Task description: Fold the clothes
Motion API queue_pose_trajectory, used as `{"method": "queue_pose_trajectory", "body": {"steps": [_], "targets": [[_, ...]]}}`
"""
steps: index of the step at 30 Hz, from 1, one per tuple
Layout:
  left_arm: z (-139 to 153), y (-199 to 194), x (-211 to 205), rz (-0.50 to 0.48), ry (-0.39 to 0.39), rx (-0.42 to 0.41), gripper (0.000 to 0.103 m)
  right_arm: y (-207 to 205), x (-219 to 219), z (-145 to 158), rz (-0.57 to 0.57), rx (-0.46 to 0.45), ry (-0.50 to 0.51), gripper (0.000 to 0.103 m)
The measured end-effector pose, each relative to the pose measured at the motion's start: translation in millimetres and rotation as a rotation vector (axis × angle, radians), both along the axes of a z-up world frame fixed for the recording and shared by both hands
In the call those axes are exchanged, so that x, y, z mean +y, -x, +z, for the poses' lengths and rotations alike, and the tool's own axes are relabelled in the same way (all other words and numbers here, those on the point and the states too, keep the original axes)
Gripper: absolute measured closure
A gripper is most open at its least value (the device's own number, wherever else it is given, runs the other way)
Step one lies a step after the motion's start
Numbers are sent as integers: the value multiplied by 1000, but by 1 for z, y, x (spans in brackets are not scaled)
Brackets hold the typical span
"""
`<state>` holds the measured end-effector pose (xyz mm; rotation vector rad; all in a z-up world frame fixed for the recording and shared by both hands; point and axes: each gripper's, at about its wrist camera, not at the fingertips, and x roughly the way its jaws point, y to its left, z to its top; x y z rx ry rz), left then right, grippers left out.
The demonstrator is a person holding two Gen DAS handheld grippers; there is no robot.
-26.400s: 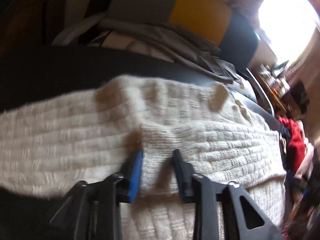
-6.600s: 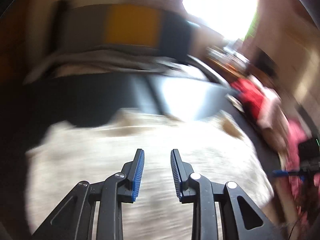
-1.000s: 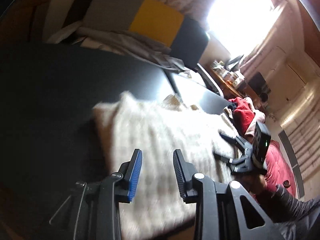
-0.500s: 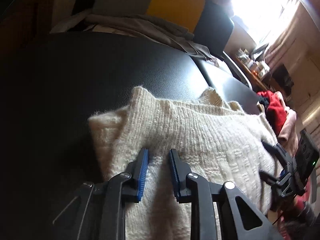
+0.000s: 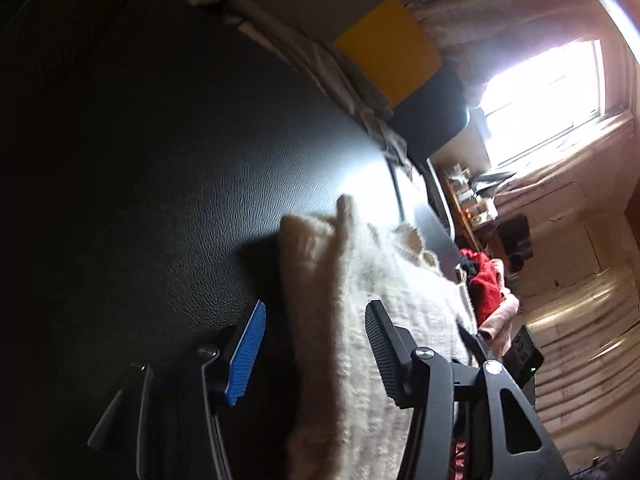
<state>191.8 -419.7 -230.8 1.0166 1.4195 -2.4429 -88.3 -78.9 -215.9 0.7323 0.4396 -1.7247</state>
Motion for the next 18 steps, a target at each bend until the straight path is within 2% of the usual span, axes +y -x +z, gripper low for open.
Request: {"method": "queue_pose_trajectory", "body": {"steps": [3, 6, 8, 9, 11, 15, 18], "targets": [[-8, 18, 7, -55, -10, 5, 50, 0, -1, 0, 0, 5, -5, 0], [-12, 32, 8, -77, -58, 9, 54, 0, -2, 1, 0, 7, -6, 0], [-12, 39, 12, -80, -51, -5, 63, 0, -2, 1, -1, 6, -5, 0], [-13, 43, 14, -82, -48, -12, 73, 0, -2, 1, -1, 6, -4, 0], [-14, 47, 15, -77, -52, -19, 78, -1, -2, 1, -4, 7, -6, 0], [-1, 48, 9, -37, 11, -60, 86, -3, -4, 2, -9, 6, -22, 0], [17, 43, -6, -10, 70, -82, 87, -1, -7, 16, 67, -42, -93, 0]]}}
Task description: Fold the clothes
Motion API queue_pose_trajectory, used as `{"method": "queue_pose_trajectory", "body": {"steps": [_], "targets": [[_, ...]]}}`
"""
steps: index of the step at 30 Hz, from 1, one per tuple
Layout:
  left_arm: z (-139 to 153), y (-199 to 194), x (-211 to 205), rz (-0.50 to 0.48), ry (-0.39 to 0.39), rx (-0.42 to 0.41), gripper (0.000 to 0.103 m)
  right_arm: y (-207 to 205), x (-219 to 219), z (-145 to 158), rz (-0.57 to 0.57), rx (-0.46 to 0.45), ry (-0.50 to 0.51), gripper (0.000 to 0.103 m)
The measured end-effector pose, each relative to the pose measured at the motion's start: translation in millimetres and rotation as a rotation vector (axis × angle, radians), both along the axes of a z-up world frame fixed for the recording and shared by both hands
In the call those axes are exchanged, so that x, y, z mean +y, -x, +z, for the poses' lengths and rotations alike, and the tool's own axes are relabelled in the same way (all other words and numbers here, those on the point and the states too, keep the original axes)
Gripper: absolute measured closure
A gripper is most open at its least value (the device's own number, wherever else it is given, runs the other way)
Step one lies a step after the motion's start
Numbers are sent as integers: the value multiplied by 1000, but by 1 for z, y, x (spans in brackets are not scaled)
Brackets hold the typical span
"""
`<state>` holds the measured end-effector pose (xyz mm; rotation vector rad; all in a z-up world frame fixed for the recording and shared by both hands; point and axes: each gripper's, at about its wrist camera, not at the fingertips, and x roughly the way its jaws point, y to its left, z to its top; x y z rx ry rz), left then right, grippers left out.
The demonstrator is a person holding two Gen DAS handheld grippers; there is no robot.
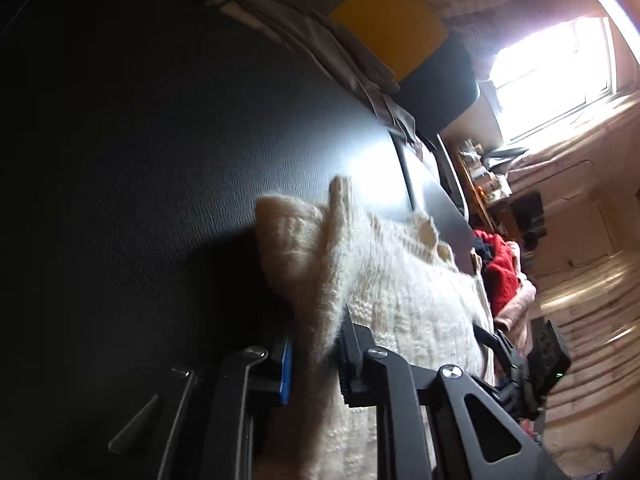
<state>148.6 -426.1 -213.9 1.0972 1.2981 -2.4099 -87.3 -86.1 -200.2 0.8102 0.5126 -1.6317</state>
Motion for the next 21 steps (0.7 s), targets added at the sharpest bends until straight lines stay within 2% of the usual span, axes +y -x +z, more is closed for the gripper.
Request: {"method": "queue_pose_trajectory", "body": {"steps": [4, 9, 12, 15, 18, 21], "targets": [[20, -4, -17, 18, 51, -31, 87, 11, 19, 35, 124, -34, -35, 0], [43, -8, -25, 20, 50, -23, 88, 24, 40, 49, 248, -81, -121, 0], [55, -7, -21, 14, 25, -1, 88, 30, 40, 41, 302, -116, -173, 0], [67, -6, -12, -6, -14, 41, 88, 40, 40, 16, 317, -101, -269, 0], [80, -4, 3, -35, -87, 112, 88, 44, 36, -8, 342, -90, -341, 0], [90, 6, 28, -67, -149, 174, 88, 42, 39, -15, 334, -67, -318, 0]]}}
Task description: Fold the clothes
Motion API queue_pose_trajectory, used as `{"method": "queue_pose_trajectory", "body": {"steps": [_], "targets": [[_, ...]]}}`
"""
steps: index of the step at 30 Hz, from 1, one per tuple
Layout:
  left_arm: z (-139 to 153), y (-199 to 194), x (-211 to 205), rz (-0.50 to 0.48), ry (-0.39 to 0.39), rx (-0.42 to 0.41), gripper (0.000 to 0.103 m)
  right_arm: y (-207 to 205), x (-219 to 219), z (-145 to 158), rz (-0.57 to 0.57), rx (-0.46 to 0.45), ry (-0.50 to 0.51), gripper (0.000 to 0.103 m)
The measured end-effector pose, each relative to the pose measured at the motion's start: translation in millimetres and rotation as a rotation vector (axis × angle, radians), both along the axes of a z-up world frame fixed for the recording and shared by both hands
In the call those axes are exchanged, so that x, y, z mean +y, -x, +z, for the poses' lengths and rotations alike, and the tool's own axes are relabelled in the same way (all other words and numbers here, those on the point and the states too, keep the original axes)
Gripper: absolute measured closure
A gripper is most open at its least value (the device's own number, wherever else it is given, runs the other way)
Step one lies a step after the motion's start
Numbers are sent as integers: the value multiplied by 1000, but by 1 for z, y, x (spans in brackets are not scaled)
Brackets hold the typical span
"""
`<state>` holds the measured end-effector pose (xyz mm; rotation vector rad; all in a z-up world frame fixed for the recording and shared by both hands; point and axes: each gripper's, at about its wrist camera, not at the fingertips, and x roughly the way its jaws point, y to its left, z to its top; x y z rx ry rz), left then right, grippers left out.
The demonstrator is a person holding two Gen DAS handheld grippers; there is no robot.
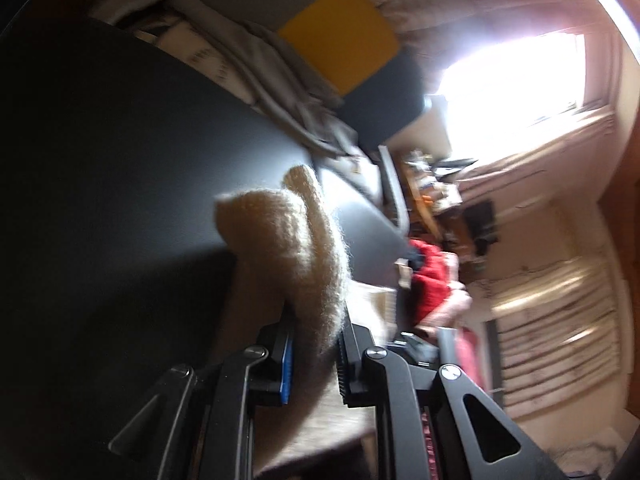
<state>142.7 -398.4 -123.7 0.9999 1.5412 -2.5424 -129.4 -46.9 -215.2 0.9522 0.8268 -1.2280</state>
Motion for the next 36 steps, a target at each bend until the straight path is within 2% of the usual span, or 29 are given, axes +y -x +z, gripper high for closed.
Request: {"method": "queue_pose_trajectory", "body": {"steps": [4, 8, 12, 18, 20, 22, 24, 29, 31, 34, 36], "targets": [[16, 22, 37, -29, -61, 61, 88, 5, 10, -1, -48, -33, 55, 0], [33, 52, 75, -45, -89, 101, 88, 12, 21, -2, -90, -79, 112, 0], [35, 90, 116, -48, -120, 80, 88, 17, 32, -3, -116, -111, 160, 0], [11, 147, 169, -54, -136, 2, 88, 23, 49, -4, -151, -144, 230, 0], [-3, 166, 178, -50, -168, -26, 88, 25, 54, -5, -156, -155, 248, 0], [-16, 184, 186, -30, -154, -54, 88, 27, 59, -5, -160, -164, 263, 0], [-37, 202, 190, -30, -197, -100, 88, 29, 65, -6, -164, -173, 279, 0], [-63, 219, 208, -57, -223, -194, 87, 30, 77, -7, -174, -167, 314, 0], [-56, 219, 209, -73, -251, -185, 82, 30, 82, -7, -176, -161, 326, 0], [-30, 212, 215, -133, -315, -143, 81, 30, 89, -7, -182, -153, 349, 0], [-7, 205, 218, -174, -299, -95, 79, 29, 95, -6, -186, -136, 364, 0]]}}
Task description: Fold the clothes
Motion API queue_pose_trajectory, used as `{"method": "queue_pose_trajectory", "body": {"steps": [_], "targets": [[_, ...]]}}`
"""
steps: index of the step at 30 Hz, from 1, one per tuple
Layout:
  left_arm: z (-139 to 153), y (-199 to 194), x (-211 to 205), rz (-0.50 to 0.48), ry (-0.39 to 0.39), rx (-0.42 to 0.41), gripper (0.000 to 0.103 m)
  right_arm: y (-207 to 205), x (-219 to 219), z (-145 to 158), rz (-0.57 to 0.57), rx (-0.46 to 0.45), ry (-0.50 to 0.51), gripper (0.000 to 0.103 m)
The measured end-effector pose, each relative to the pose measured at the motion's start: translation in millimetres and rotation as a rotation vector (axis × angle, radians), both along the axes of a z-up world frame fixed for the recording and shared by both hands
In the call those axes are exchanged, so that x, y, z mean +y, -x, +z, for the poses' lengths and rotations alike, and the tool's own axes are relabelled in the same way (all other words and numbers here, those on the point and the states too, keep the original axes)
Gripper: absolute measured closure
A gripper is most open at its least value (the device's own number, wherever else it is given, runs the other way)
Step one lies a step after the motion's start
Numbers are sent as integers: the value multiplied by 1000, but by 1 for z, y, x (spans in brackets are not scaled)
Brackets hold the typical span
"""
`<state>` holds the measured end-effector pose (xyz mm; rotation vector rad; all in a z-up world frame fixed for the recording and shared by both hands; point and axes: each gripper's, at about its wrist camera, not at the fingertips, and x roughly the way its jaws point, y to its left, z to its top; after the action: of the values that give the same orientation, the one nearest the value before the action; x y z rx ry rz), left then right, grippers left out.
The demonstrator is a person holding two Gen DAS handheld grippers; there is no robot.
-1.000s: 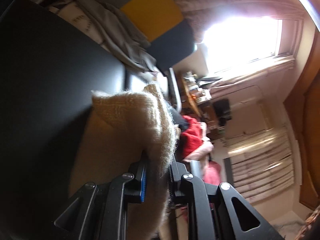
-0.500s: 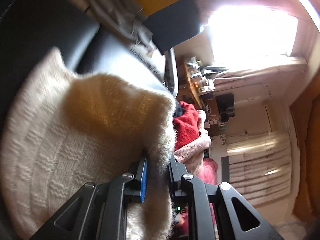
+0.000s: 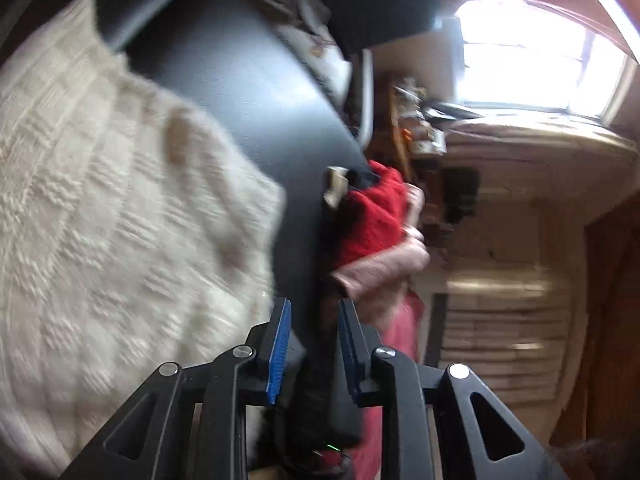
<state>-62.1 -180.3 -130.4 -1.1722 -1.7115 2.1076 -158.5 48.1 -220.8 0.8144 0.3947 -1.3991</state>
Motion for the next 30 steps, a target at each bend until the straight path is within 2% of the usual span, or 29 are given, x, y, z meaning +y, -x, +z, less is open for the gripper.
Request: {"method": "queue_pose_trajectory", "body": {"steps": [3, 6, 9, 12, 14, 17, 19, 21, 24, 26, 28, 30], "targets": [[31, -21, -10, -26, 49, 88, 79, -9, 13, 5, -13, 90, -21, 0], [42, -48, -44, 39, 135, 130, 77, -20, 37, 14, -16, 132, -75, 0], [33, -79, -81, 144, 264, 122, 77, -26, 67, 23, -24, 131, -134, 0], [13, -103, -100, 206, 380, 88, 77, -31, 99, 50, -20, 103, -118, 0], [-1, -110, -103, 223, 392, 86, 77, -39, 108, 73, 23, 19, -54, 0], [-17, -117, -105, 239, 399, 104, 77, -58, 89, 95, 98, -73, 24, 0], [-23, -118, -104, 255, 386, 126, 77, -79, 58, 91, 160, -216, -15, 0], [-27, -114, -100, 247, 371, 161, 77, -76, 28, 89, 201, -313, -65, 0], [-35, -101, -86, 187, 364, 192, 77, -91, -9, 82, 290, -424, -93, 0], [-45, -92, -69, 127, 401, 189, 77, -108, -22, 73, 341, -513, -92, 0], [-52, -89, -55, 74, 447, 213, 77, -115, -11, 59, 318, -510, -129, 0], [-57, -86, -45, 29, 458, 219, 83, -116, 6, 42, 258, -478, -176, 0]]}}
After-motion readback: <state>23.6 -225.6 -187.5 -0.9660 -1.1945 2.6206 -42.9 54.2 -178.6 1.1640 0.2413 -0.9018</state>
